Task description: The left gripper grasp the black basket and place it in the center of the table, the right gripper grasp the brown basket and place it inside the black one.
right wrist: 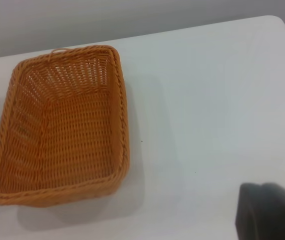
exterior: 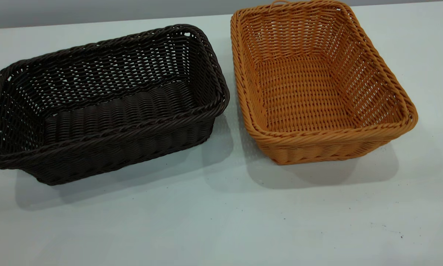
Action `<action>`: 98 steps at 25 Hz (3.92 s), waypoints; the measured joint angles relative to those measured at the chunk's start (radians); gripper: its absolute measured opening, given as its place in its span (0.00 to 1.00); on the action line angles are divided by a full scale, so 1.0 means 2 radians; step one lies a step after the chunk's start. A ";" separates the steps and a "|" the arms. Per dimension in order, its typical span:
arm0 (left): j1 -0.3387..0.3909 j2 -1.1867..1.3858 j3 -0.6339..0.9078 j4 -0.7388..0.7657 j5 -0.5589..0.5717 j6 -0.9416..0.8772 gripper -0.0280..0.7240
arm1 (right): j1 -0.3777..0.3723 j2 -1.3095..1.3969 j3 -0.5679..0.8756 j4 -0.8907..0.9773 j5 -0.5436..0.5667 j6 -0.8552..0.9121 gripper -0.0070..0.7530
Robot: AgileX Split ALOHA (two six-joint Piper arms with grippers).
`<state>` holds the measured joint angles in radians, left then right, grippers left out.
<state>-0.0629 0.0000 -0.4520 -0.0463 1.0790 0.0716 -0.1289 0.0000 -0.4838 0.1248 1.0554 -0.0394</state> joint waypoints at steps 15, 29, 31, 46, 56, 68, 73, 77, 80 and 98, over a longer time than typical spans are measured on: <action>0.000 0.000 0.000 0.001 0.000 0.000 0.04 | 0.000 0.000 0.000 0.000 0.000 0.000 0.01; 0.000 0.000 0.000 -0.015 -0.001 0.000 0.04 | 0.000 0.000 0.000 0.013 -0.003 0.000 0.01; 0.000 0.000 -0.002 -0.014 0.002 0.001 0.04 | 0.000 0.000 0.000 0.013 -0.003 0.000 0.01; 0.000 0.171 -0.126 -0.131 0.000 0.120 0.04 | 0.000 0.088 -0.017 0.237 -0.082 -0.138 0.11; 0.000 0.298 -0.143 -0.252 -0.064 0.268 0.33 | 0.000 0.220 -0.016 0.335 -0.086 -0.256 0.43; 0.000 0.412 -0.143 -0.254 -0.153 0.295 0.59 | 0.000 0.353 -0.016 0.420 -0.057 -0.146 0.51; 0.000 0.438 -0.143 -0.262 -0.158 0.303 0.59 | 0.001 0.437 -0.016 0.508 -0.065 -0.061 0.51; 0.000 0.437 -0.143 -0.263 -0.170 0.309 0.59 | 0.023 0.507 -0.016 0.556 -0.079 -0.002 0.51; 0.000 0.437 -0.143 -0.264 -0.170 0.305 0.59 | 0.063 0.555 -0.016 0.566 -0.112 0.052 0.51; 0.000 0.437 -0.143 -0.288 -0.167 0.305 0.59 | 0.235 0.759 -0.016 0.683 -0.231 0.130 0.51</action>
<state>-0.0629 0.8732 -0.7382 -0.6224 0.7445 0.6823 0.3409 1.5178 -0.5157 1.4902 0.5930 0.2205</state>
